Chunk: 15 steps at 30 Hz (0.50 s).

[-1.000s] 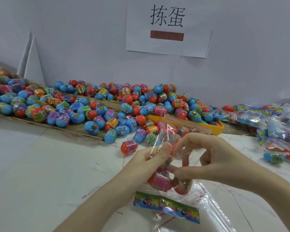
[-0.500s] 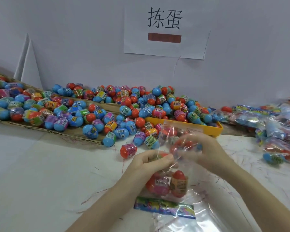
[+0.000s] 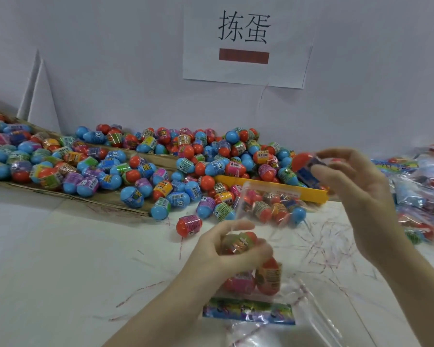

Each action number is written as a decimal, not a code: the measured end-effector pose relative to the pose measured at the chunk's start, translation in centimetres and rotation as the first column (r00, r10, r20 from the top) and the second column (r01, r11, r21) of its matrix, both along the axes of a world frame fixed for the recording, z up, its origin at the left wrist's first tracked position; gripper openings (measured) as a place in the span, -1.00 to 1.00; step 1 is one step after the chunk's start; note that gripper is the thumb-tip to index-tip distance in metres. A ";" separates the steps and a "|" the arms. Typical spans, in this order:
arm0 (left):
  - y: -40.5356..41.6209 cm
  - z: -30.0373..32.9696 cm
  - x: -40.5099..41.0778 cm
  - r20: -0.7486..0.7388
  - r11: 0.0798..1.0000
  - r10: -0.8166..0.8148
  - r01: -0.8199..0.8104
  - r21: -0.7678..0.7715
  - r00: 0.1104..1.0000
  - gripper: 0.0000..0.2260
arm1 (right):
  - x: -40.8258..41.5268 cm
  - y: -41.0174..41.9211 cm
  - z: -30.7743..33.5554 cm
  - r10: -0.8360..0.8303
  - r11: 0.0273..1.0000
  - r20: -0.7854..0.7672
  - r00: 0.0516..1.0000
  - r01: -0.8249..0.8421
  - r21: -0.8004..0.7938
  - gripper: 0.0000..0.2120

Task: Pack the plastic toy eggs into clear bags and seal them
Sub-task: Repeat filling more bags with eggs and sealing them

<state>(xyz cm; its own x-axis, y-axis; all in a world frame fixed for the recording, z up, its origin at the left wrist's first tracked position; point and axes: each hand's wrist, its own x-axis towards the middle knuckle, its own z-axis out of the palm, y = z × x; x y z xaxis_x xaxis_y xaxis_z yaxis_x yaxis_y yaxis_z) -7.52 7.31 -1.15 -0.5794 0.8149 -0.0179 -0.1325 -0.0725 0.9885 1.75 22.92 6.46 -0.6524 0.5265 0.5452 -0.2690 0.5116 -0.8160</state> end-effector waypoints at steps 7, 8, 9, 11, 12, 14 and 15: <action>0.2 -0.1 0.5 -0.144 0.997 0.076 -0.077 0.003 0.987 -0.66 | 0.4 -2.5 2.0 -0.054 0.813 0.337 0.940 -0.155 0.562 -0.91; 0.2 -0.1 0.5 -0.150 0.998 0.070 -0.070 0.007 0.986 -0.67 | 0.4 -2.5 2.3 -0.082 0.761 0.377 0.923 -0.186 0.621 -0.90; 0.1 -0.1 0.6 -0.153 0.998 0.064 -0.062 0.016 0.986 -0.68 | 0.4 -2.6 2.6 -0.103 0.713 0.413 0.905 -0.223 0.665 -0.88; 0.1 0.0 0.7 -0.161 0.998 0.054 -0.049 0.031 0.985 -0.69 | 0.2 -2.6 3.1 -0.153 0.625 0.489 0.859 -0.300 0.721 -0.81; 0.1 0.0 0.8 -0.167 0.998 0.049 -0.044 0.034 0.985 -0.69 | 0.1 -2.5 3.3 -0.175 0.595 0.512 0.841 -0.324 0.735 -0.77; 0.1 0.0 0.8 -0.175 0.999 0.040 -0.034 0.035 0.984 -0.69 | -0.1 -2.4 3.5 -0.207 0.588 0.550 0.809 -0.347 0.731 -0.72; 0.1 0.0 0.7 -0.178 0.999 0.036 -0.031 0.034 0.983 -0.69 | 0.0 -2.4 3.6 -0.211 0.597 0.564 0.798 -0.352 0.721 -0.72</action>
<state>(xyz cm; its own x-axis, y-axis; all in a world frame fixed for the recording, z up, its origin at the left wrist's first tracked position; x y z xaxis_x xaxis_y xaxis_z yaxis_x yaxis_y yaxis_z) -6.79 7.42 -1.13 -0.5978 0.7936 0.1134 0.0490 -0.1051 0.9933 1.72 20.49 10.10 -0.9726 0.0300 0.2307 0.0042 0.9938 -0.1113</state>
